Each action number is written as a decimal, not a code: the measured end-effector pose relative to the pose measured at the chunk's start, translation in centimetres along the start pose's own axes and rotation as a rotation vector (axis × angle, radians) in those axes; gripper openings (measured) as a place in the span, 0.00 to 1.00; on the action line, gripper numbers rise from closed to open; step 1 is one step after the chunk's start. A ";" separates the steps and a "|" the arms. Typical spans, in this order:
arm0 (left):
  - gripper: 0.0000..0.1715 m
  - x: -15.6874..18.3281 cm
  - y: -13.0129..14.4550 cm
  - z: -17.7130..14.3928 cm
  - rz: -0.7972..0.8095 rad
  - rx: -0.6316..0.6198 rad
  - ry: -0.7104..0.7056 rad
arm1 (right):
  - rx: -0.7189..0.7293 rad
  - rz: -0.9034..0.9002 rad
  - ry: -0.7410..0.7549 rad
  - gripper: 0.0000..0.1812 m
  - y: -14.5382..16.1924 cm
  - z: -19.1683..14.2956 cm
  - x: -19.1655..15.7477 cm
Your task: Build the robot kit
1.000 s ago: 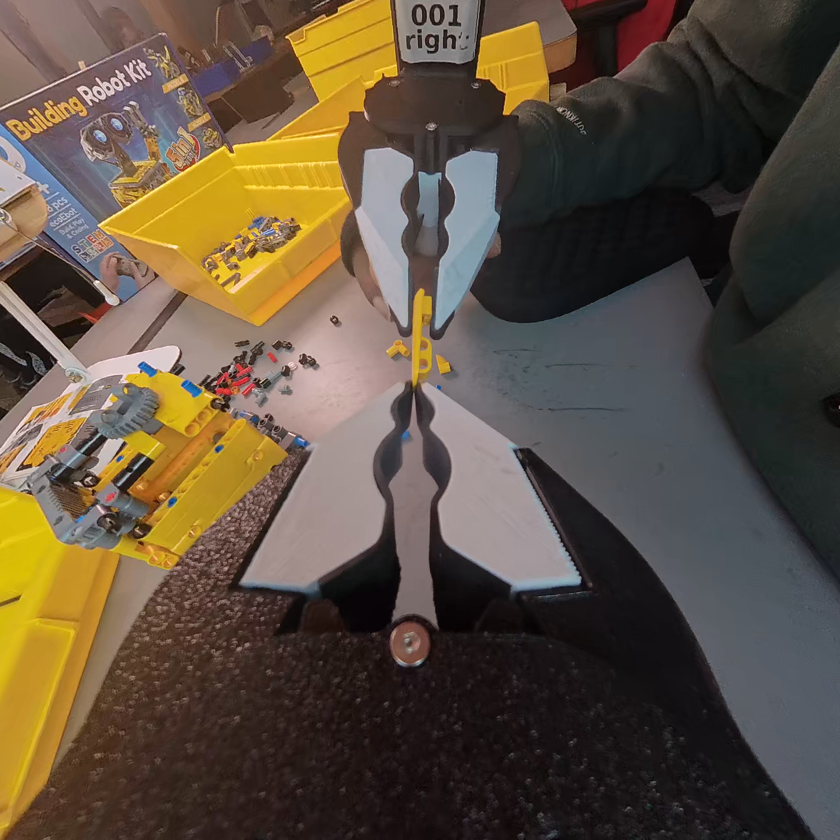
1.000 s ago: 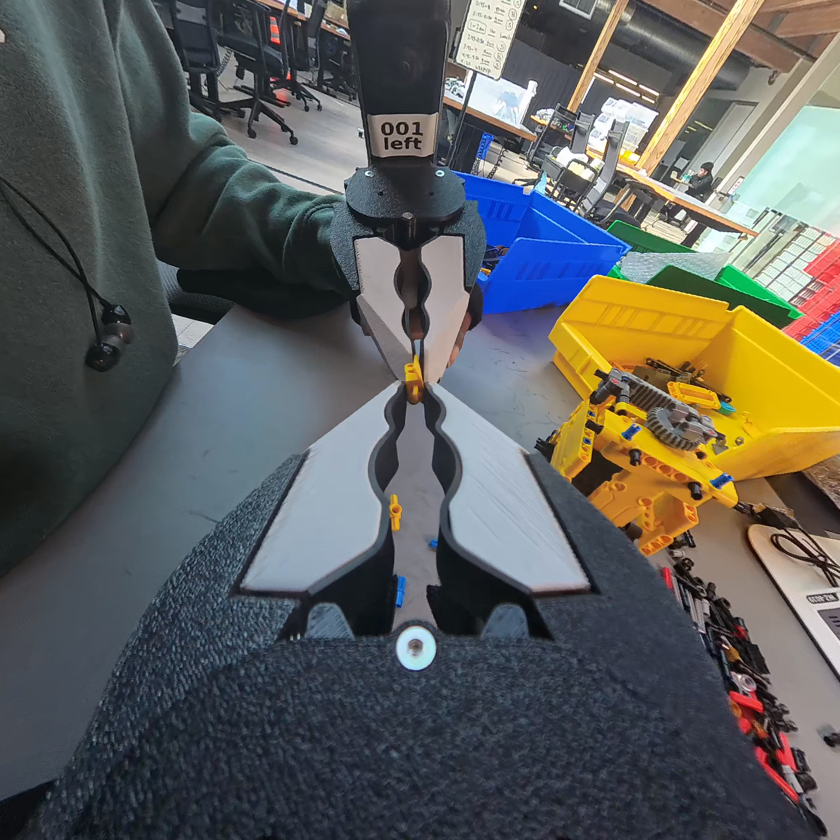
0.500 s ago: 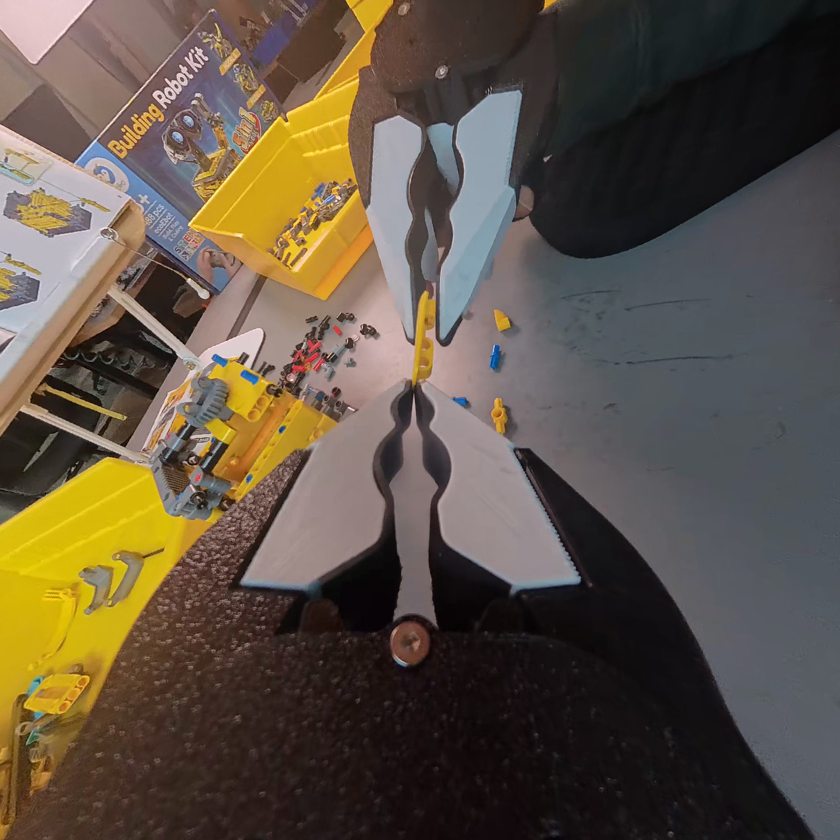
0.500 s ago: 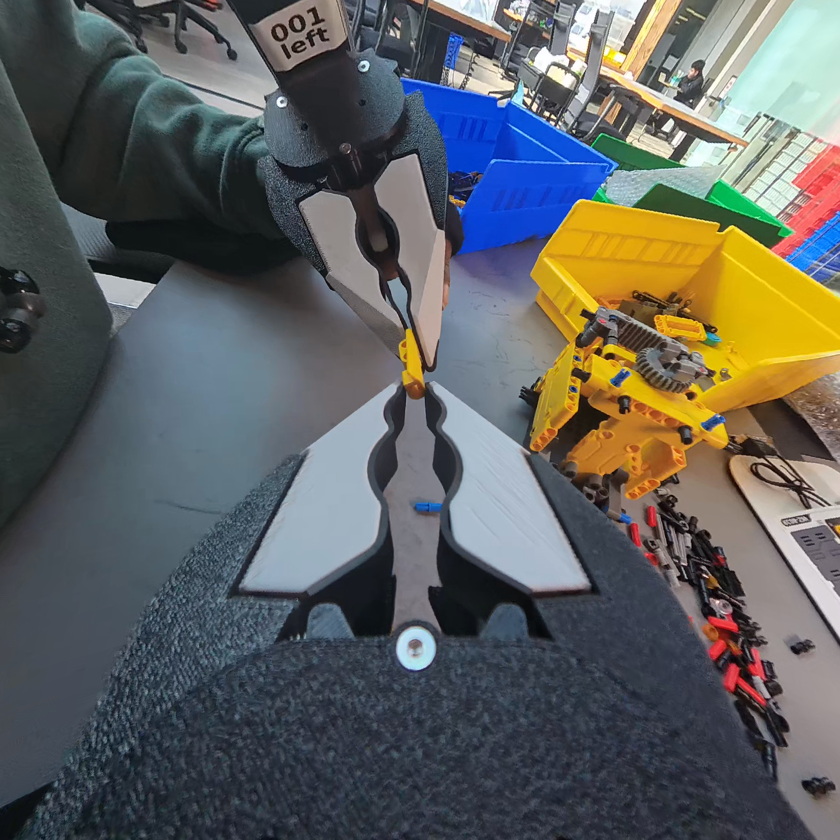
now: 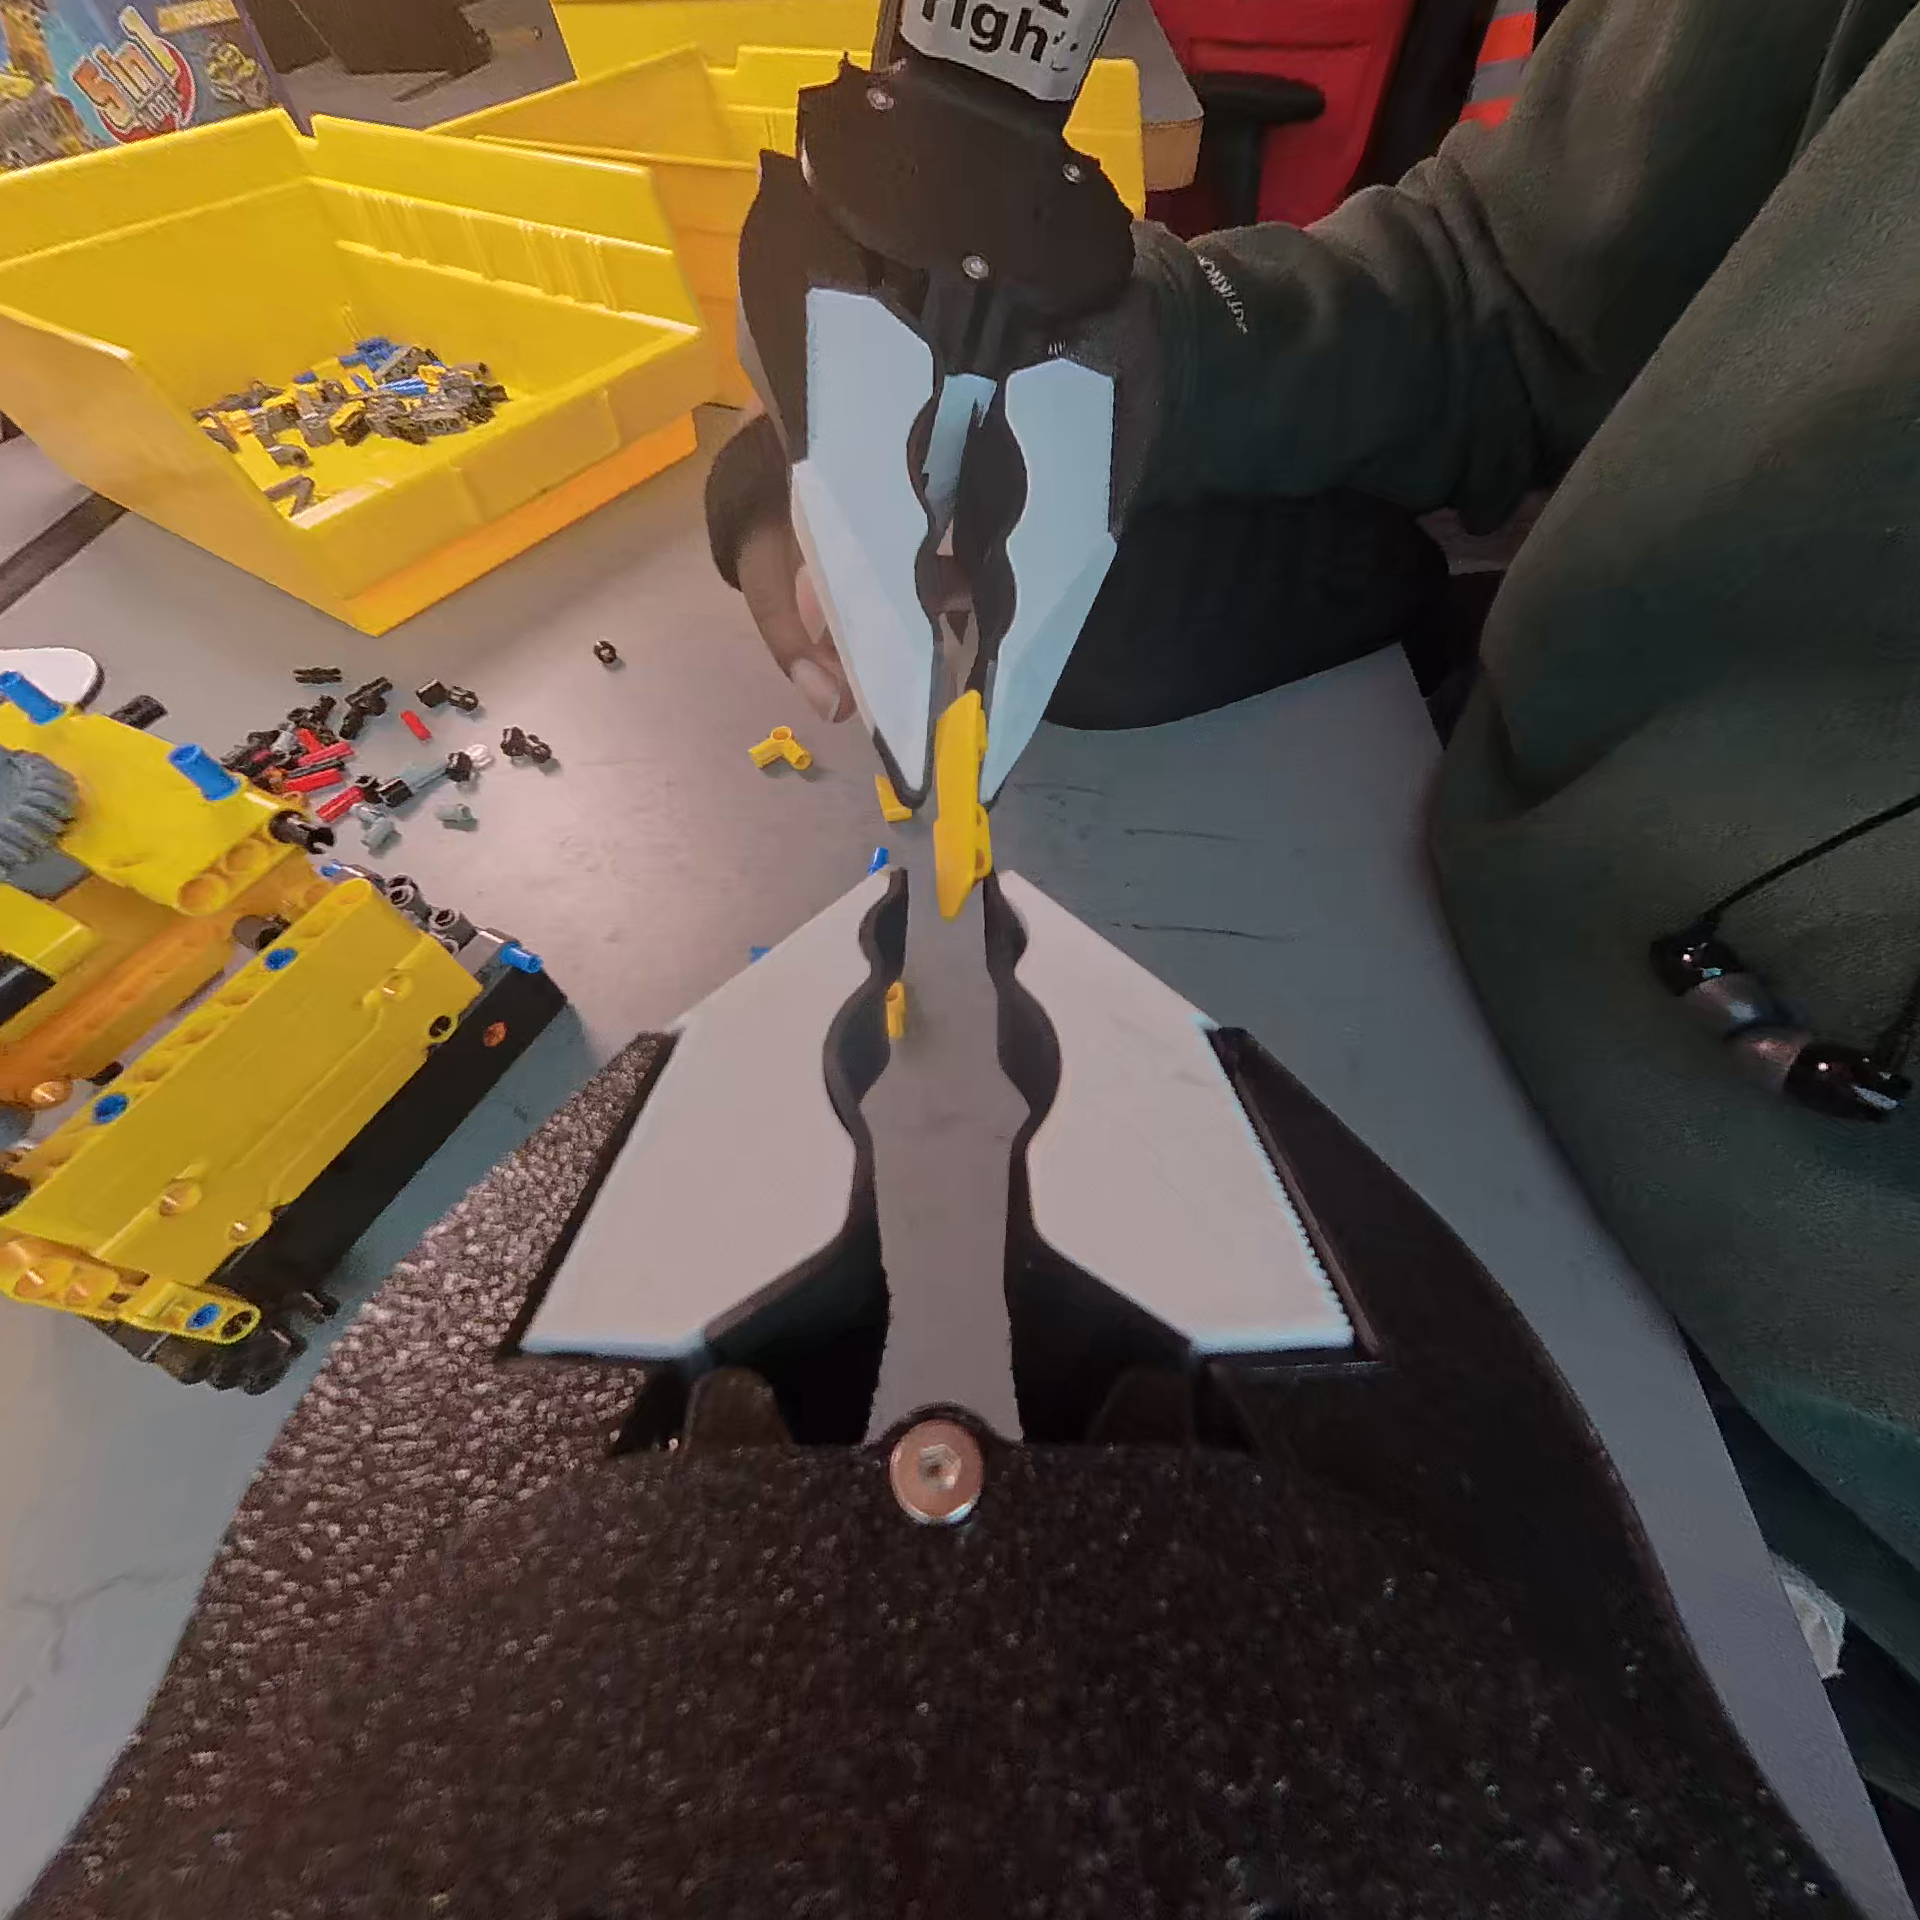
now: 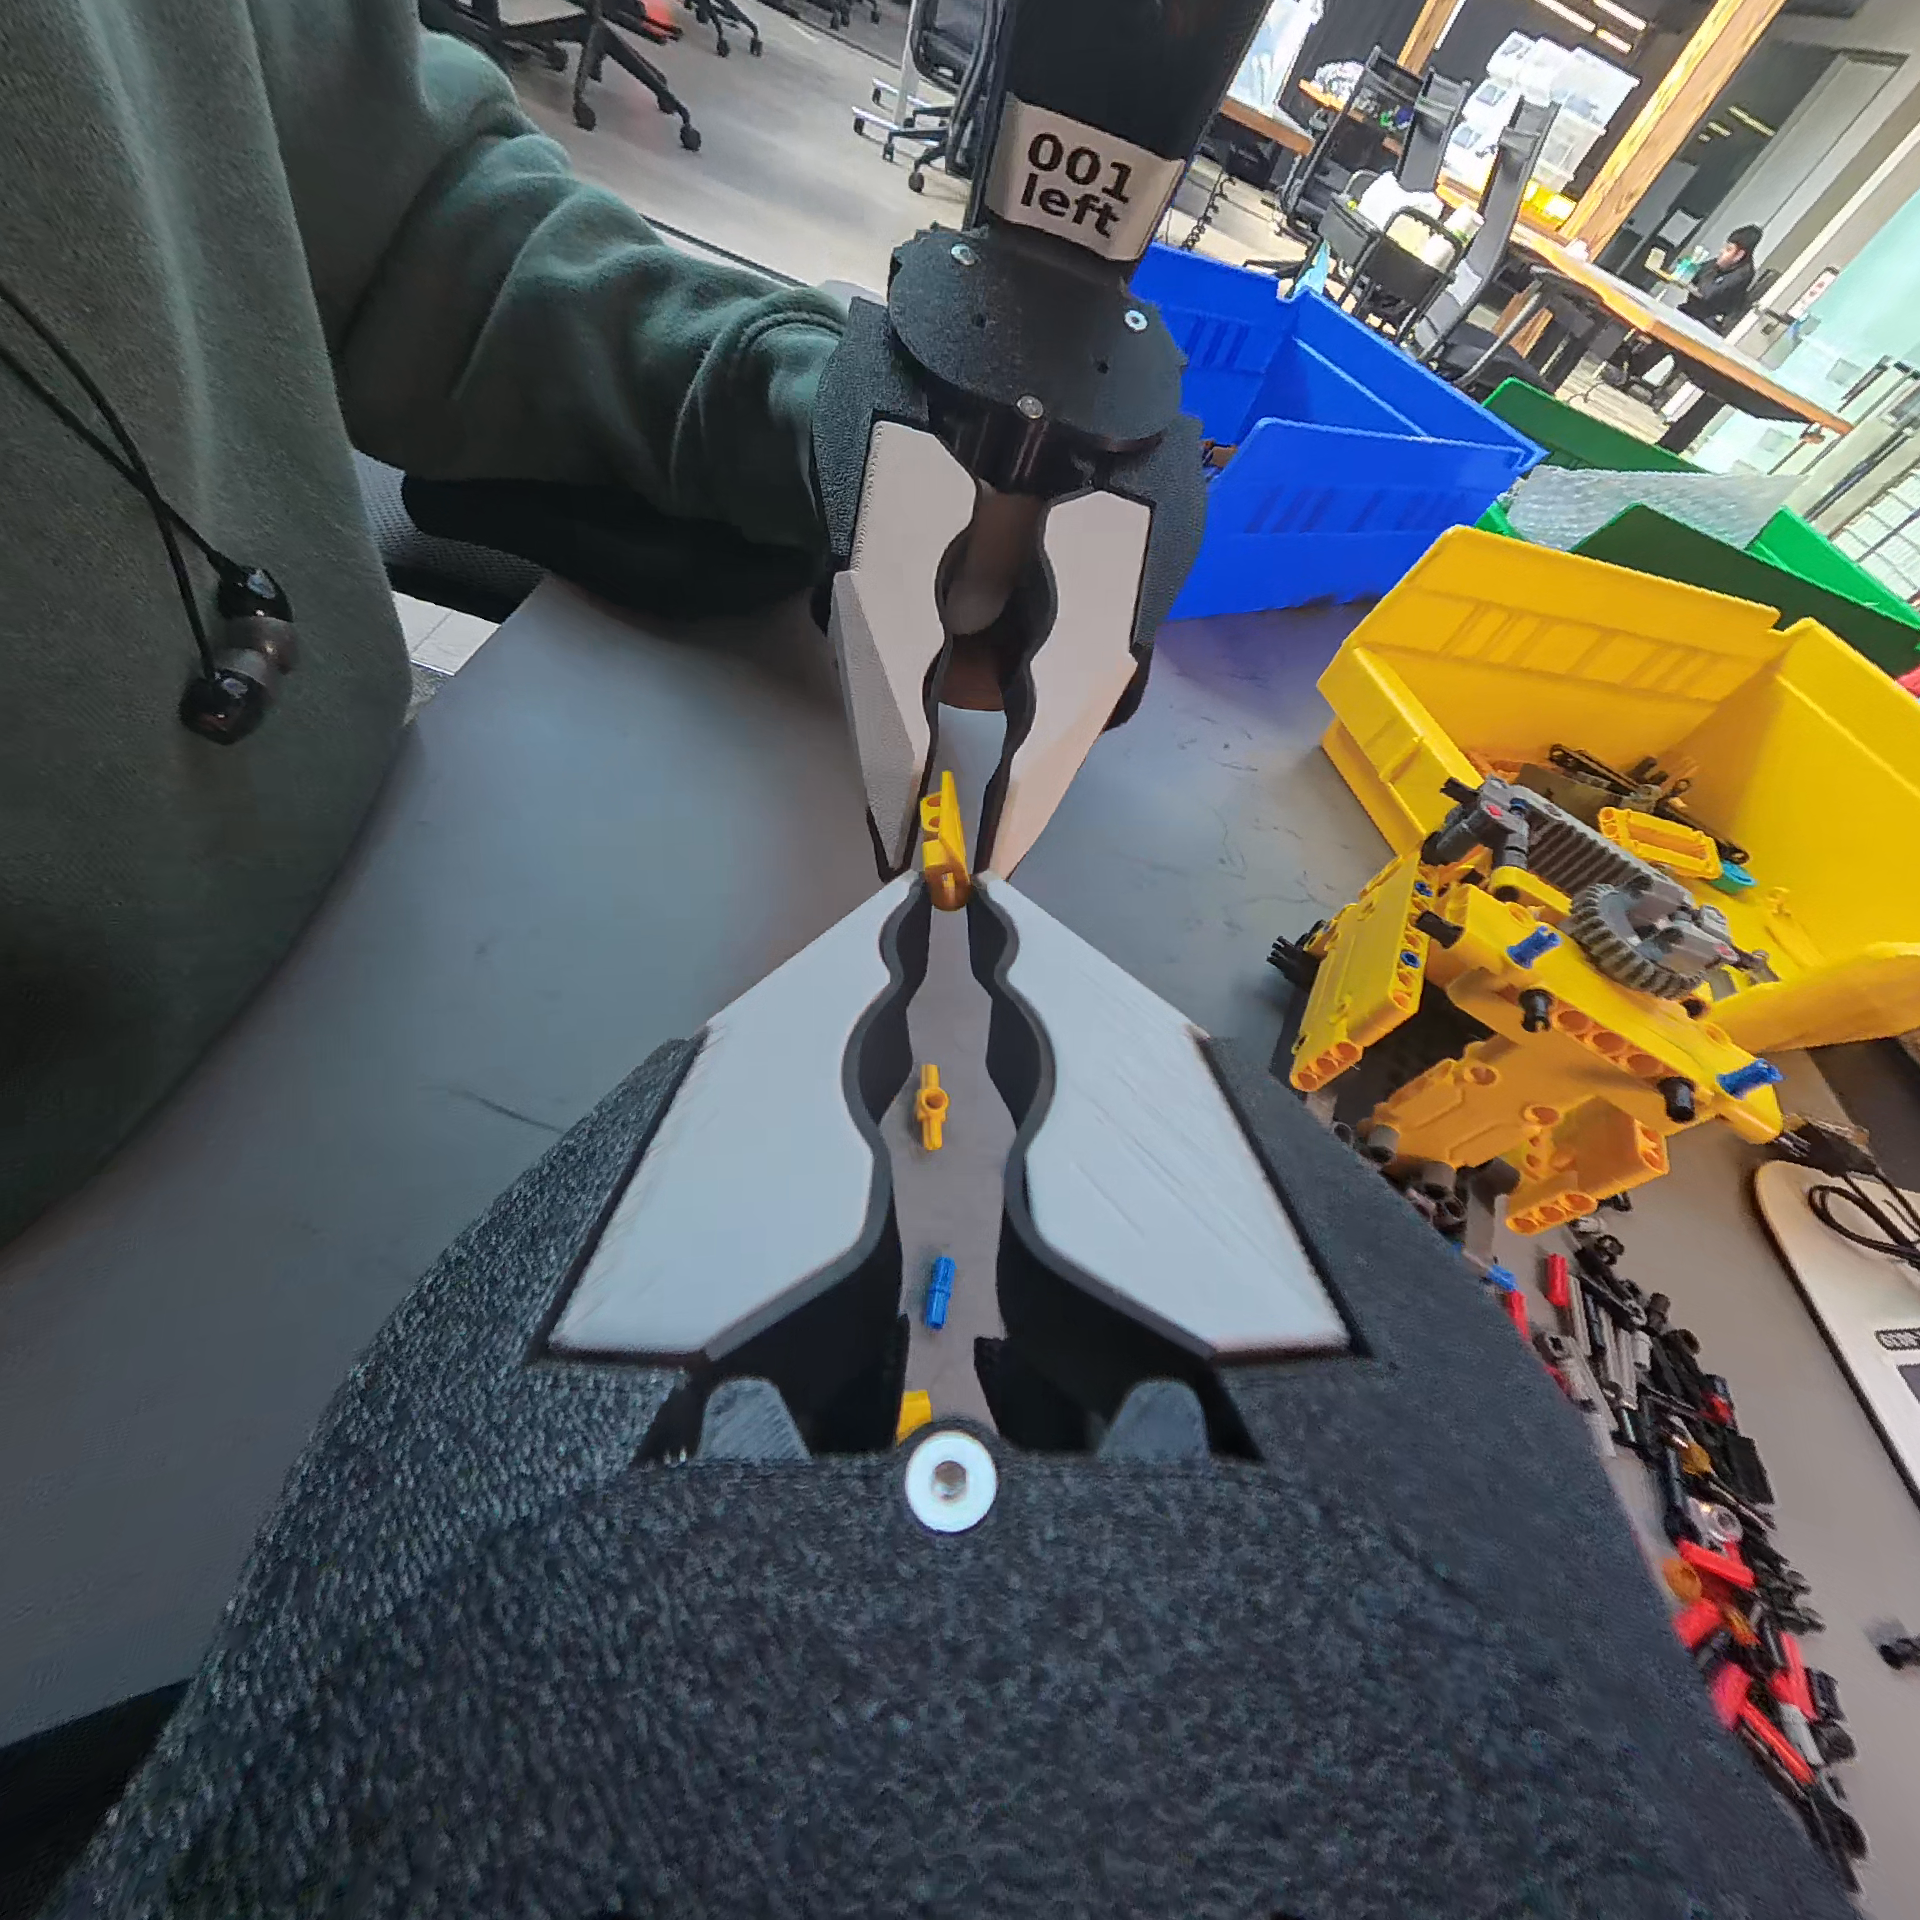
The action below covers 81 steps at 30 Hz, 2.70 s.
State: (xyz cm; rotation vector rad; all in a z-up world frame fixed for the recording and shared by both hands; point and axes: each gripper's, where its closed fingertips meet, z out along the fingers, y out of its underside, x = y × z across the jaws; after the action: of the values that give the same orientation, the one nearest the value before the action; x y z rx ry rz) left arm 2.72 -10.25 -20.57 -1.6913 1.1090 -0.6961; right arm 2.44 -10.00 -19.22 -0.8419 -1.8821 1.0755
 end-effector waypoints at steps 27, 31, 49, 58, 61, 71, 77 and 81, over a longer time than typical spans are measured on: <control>0.03 -2.3 -1.8 -1.9 -0.001 0.085 -0.131 | -0.034 0.193 0.030 0.09 1.4 -0.6 2.0; 0.03 -3.9 -0.8 -2.4 -0.071 0.051 -0.189 | -0.175 0.222 -0.021 0.09 3.7 -0.4 1.3; 0.03 -5.1 1.9 -1.8 -0.166 -0.038 -0.197 | -0.574 0.221 -0.266 0.09 8.1 1.6 -1.3; 0.03 -5.3 2.3 -1.8 -0.180 -0.053 -0.195 | -0.532 0.299 -0.282 0.08 7.8 1.8 -1.1; 0.03 -5.4 2.4 -1.8 -0.184 -0.056 -0.195 | -0.502 0.338 -0.279 0.08 7.4 1.8 -0.9; 0.03 -5.4 2.7 -1.8 -0.192 -0.071 -0.196 | -0.544 0.311 -0.240 0.07 8.2 1.9 -0.8; 0.03 -5.4 3.0 -1.6 -0.195 -0.087 -0.189 | -0.543 0.265 -0.234 0.08 8.0 1.9 -0.9; 0.03 -5.2 3.2 -1.5 -0.196 -0.098 -0.182 | -0.491 0.381 -0.210 0.04 7.3 2.1 0.1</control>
State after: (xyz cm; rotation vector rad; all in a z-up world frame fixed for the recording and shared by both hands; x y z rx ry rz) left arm -1.92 -6.54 -22.75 -1.9246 0.8706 -0.6025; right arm 1.66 -7.65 -26.39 -1.4609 -2.2670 0.9568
